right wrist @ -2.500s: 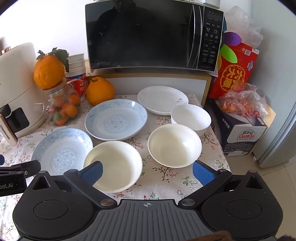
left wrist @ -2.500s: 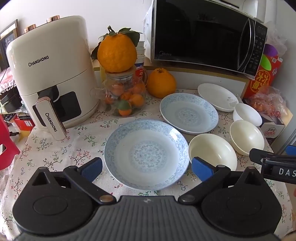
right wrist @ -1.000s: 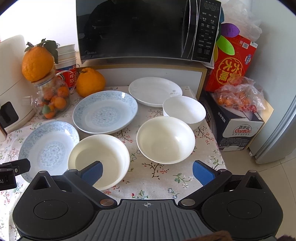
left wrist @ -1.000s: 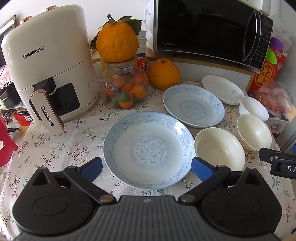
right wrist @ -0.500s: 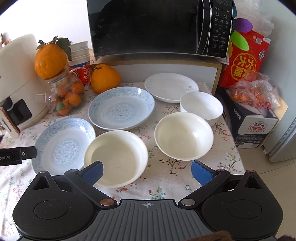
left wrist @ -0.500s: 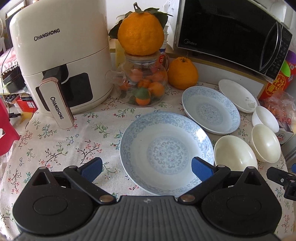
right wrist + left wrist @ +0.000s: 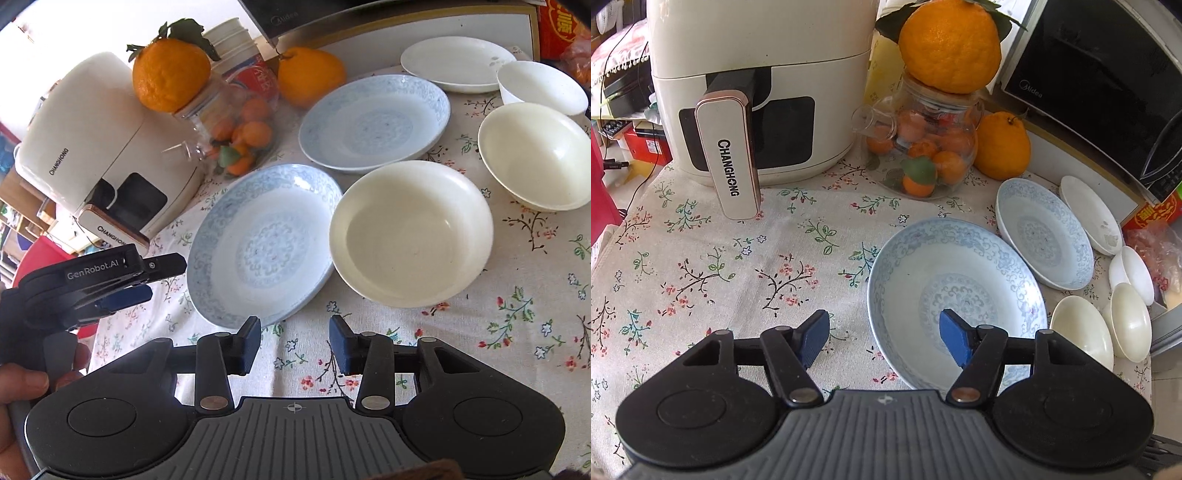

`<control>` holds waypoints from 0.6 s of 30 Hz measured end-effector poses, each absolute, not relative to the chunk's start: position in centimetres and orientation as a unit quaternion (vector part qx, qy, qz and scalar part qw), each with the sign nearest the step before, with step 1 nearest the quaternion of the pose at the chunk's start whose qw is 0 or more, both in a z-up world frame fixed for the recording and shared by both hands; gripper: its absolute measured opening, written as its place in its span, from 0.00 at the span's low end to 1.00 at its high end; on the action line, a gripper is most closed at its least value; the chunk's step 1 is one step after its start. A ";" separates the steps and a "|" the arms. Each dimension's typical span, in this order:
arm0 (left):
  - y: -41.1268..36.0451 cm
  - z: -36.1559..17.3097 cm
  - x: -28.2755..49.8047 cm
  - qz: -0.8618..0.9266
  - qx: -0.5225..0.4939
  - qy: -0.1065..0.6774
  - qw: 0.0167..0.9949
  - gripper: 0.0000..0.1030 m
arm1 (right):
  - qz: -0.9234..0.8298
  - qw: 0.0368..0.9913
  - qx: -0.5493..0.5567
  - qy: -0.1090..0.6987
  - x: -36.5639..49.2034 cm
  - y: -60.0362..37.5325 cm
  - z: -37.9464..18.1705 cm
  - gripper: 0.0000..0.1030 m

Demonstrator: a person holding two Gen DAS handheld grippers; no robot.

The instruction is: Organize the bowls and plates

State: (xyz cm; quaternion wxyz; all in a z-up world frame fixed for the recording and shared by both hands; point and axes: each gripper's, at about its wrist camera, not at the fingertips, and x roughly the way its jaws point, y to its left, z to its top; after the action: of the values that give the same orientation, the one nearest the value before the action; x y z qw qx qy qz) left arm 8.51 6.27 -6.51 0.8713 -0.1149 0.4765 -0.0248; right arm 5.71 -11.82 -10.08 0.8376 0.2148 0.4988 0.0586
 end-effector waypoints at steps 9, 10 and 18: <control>6.5 -7.7 10.3 -0.019 -0.107 0.473 0.875 0.48 | -0.015 0.836 0.251 0.488 7.5 -12.3 -12.5 0.41; 6.3 -7.9 10.4 -0.017 -0.101 0.473 0.875 0.47 | -0.022 0.840 0.241 0.486 7.6 -12.1 -12.5 0.41; 5.5 -9.6 11.3 -0.018 -0.076 0.478 0.875 0.38 | -0.055 0.861 0.183 0.471 8.1 -10.1 -13.0 0.41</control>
State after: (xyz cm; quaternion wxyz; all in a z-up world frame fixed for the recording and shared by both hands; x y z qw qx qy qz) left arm 11.26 5.47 -9.59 0.8752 -0.0756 0.4775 -0.0177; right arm 8.09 -10.08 -13.00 0.8613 0.1835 0.4705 -0.0552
